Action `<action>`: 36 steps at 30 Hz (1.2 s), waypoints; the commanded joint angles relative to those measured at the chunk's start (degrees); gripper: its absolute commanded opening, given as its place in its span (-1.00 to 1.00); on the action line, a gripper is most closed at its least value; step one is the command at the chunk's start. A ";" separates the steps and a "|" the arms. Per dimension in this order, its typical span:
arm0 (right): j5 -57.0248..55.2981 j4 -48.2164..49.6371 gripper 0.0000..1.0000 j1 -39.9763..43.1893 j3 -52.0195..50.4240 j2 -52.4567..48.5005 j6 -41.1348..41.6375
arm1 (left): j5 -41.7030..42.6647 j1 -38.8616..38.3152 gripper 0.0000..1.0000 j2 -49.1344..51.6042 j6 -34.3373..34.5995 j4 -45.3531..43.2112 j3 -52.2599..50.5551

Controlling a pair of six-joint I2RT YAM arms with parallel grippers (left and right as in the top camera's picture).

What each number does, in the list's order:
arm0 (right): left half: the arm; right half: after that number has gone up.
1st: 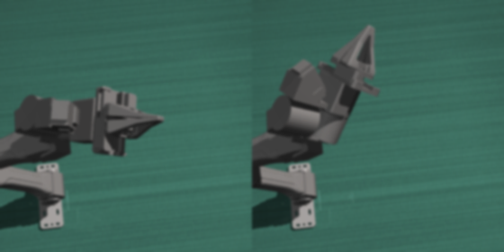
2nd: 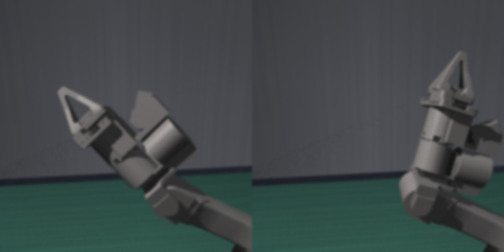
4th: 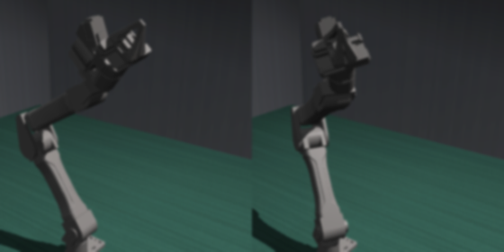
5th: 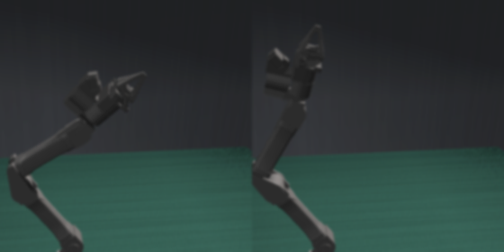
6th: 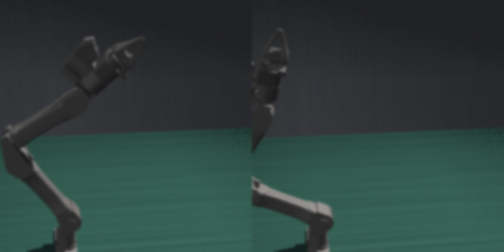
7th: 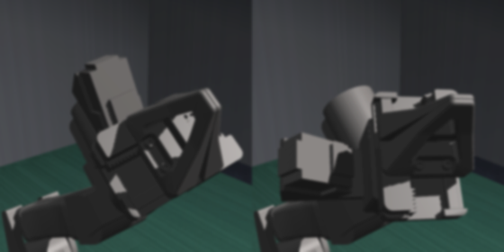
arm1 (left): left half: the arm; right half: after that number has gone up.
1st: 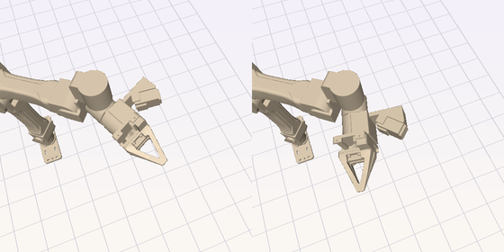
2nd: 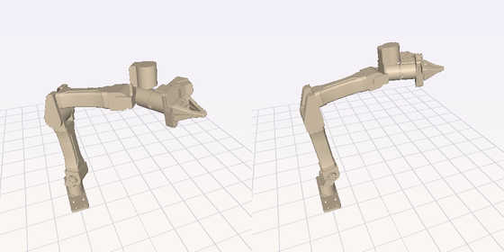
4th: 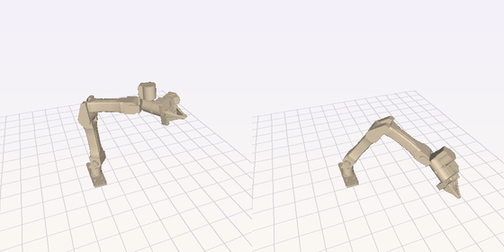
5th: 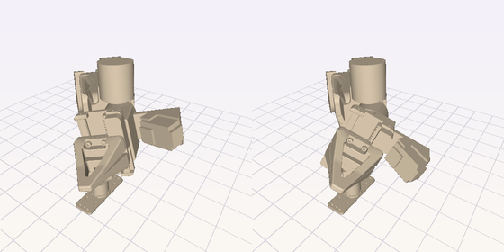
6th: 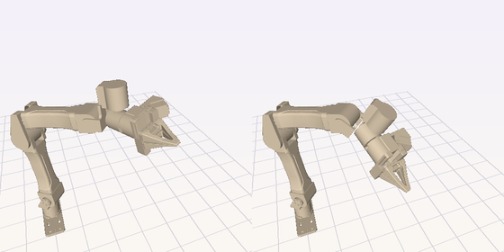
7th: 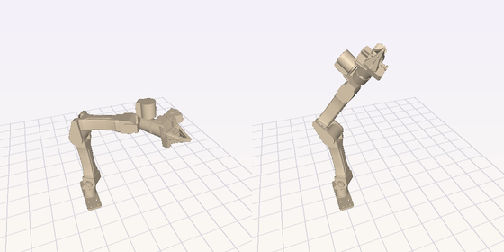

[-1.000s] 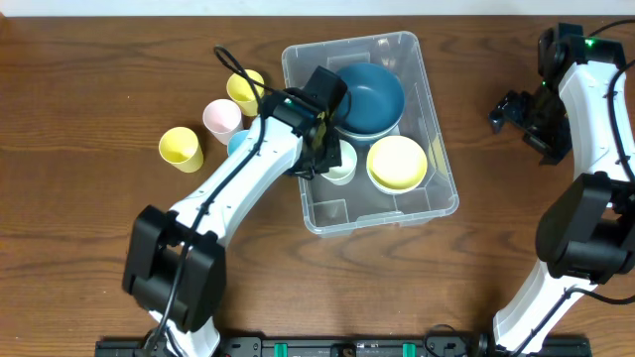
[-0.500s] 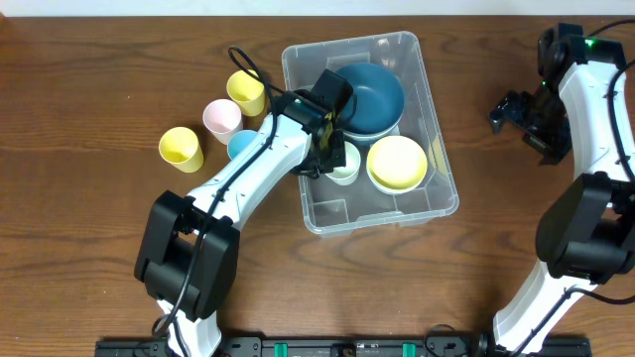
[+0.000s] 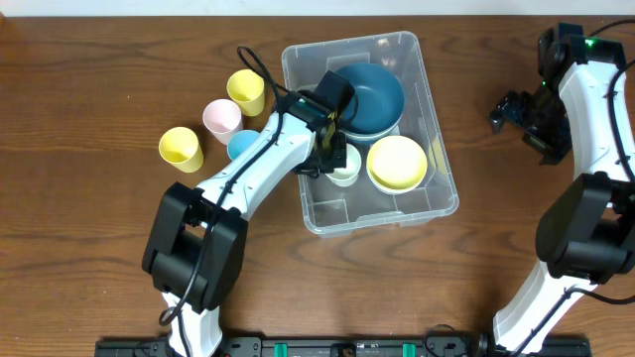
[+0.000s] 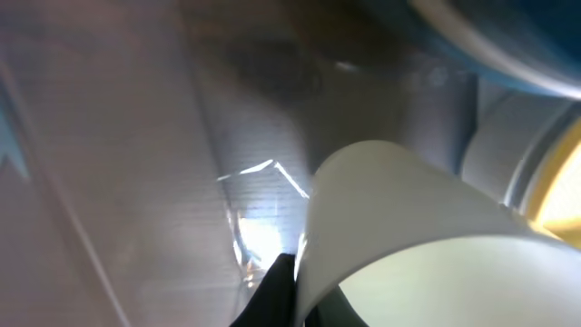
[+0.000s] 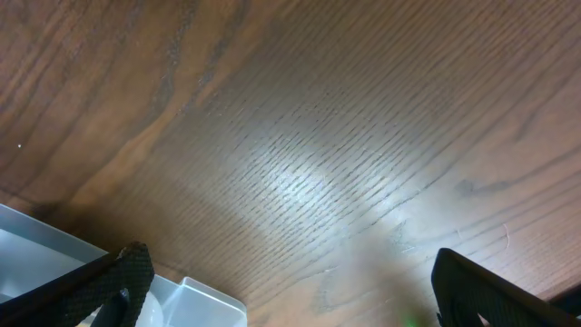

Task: Pack container
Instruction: 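Lower the cream cup into the bin beside the teal bowl and release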

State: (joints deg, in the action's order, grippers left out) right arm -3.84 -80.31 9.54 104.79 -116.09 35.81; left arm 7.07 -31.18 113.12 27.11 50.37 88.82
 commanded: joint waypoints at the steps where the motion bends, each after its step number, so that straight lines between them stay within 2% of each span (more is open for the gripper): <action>1: -0.22 -0.04 0.99 -0.22 -0.07 0.92 1.01 | -0.76 0.66 -0.87 2.47 -2.51 -0.52 0.68; 9: -0.22 -0.04 0.99 -0.22 -0.07 0.92 1.01 | -1.79 3.74 -0.85 2.54 -4.28 -0.57 0.68; 13: -0.22 -0.04 0.99 -0.22 -0.07 0.92 1.01 | -1.77 5.44 -0.67 2.54 -5.97 -0.55 0.68; 15: -0.22 -0.04 0.98 -0.22 -0.07 0.92 1.01 | -1.73 5.88 -0.34 2.54 -7.08 -0.44 0.68; 17: -0.22 -0.04 0.98 -0.22 -0.07 0.92 1.01 | -1.75 5.88 0.19 2.54 -8.70 -0.31 0.68; 19: -0.22 -0.04 0.98 -0.22 -0.07 0.92 1.01 | -1.75 5.88 0.35 2.54 -9.31 -0.35 0.70; 23: -0.22 -0.04 0.98 -0.22 -0.07 0.92 1.01 | -1.75 5.88 0.51 2.43 -9.31 -0.17 0.92; 29: -0.22 -0.04 0.99 -0.22 -0.07 0.92 1.01 | -1.07 5.88 0.54 2.16 -9.25 1.09 3.45; 32: -0.22 -0.04 0.98 -0.22 -0.07 0.92 1.01 | -0.07 5.88 0.34 2.19 -8.59 1.88 4.72; 36: -0.22 -0.04 0.98 -0.22 -0.07 0.92 1.01 | 0.02 5.44 0.31 2.16 -7.76 2.29 5.22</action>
State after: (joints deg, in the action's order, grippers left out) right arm -3.84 -80.31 9.54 104.79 -116.09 35.81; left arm 6.70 -25.56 115.22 19.27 52.18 92.79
